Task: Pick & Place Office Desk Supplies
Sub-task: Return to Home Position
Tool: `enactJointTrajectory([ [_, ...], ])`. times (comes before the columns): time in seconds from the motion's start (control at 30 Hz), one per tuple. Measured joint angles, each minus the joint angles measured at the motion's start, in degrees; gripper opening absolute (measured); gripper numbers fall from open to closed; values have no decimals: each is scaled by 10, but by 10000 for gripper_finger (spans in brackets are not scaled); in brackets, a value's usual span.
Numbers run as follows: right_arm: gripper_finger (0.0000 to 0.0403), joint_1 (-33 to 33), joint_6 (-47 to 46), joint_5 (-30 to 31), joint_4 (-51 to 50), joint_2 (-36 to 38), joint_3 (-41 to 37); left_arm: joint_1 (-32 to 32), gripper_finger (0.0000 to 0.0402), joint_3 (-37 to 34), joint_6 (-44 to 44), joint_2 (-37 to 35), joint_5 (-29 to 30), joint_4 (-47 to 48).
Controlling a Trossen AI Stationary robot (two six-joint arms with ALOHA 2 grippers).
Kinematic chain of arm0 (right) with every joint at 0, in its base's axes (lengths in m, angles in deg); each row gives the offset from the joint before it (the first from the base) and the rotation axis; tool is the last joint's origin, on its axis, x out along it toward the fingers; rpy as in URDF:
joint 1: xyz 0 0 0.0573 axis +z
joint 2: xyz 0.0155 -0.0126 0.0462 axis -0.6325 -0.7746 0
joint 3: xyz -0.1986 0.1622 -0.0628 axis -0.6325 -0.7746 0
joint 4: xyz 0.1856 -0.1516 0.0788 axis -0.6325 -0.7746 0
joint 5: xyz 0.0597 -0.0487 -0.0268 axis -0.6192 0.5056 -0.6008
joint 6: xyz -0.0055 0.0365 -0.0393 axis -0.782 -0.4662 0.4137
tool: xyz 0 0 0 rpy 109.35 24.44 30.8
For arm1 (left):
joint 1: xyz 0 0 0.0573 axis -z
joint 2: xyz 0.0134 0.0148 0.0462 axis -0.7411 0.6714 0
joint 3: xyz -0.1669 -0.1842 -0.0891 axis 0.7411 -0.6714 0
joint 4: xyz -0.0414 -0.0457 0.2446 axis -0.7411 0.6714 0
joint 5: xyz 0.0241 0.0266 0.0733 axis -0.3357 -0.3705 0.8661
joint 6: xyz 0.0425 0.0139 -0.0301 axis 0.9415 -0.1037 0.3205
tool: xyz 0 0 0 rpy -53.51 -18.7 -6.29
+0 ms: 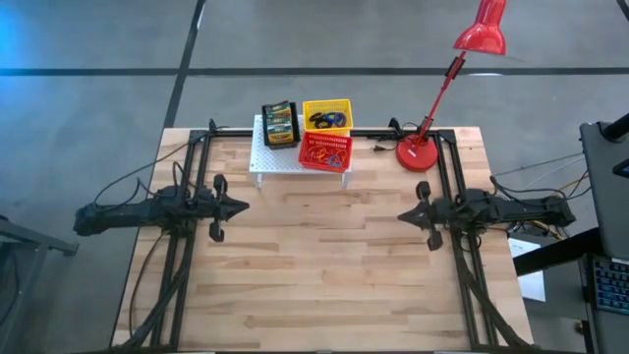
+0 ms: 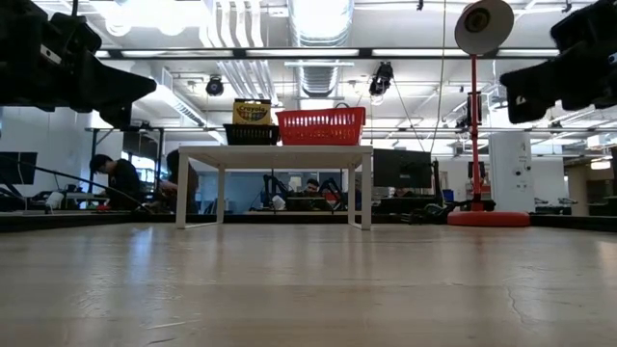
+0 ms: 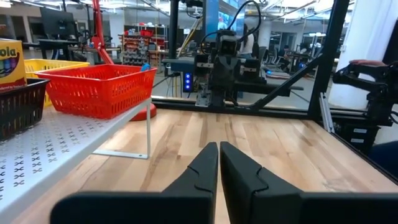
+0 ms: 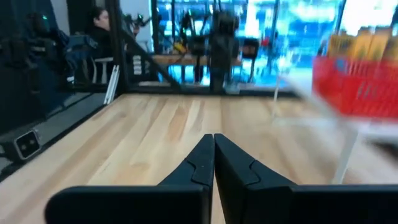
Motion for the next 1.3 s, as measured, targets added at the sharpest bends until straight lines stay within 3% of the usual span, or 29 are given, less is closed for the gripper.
enactJointTrajectory([
  [0.2, 8, 1, 65, -9, 0, 21, 0, 0, 24, 0, 0, 4, 0, -2],
  [1.3, 8, 1, 47, -7, 2, 8, -1, 0, 24, 0, 0, 7, 0, 1],
])
